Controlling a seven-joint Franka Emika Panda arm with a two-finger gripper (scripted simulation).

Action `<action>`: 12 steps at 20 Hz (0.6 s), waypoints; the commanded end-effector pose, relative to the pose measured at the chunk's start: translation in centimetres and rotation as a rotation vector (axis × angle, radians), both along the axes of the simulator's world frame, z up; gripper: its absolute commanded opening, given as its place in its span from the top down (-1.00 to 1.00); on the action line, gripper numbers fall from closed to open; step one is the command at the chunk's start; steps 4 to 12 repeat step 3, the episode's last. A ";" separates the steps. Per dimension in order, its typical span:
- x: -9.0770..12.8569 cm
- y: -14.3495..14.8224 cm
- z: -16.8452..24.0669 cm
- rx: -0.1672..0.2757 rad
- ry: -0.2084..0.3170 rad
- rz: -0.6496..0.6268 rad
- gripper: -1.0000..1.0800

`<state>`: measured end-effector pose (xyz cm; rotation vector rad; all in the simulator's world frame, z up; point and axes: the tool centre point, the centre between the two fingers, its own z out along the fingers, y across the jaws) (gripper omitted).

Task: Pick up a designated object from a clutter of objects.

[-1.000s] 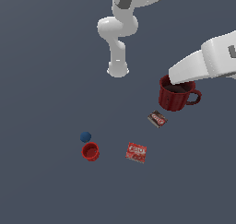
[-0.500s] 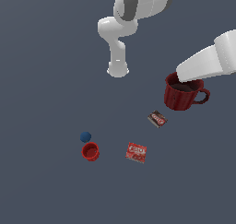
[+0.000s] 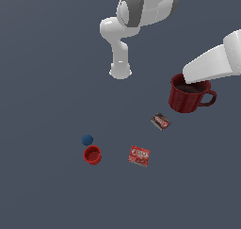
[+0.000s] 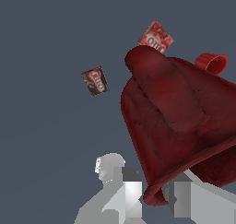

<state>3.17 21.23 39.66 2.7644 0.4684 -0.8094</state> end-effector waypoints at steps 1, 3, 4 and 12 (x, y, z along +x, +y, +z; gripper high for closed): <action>0.0 0.0 0.2 0.001 -0.003 0.000 1.00; 0.0 0.0 0.2 0.001 -0.003 0.000 1.00; 0.0 0.0 0.2 0.001 -0.003 0.000 1.00; 0.0 0.0 0.2 0.001 -0.003 0.000 1.00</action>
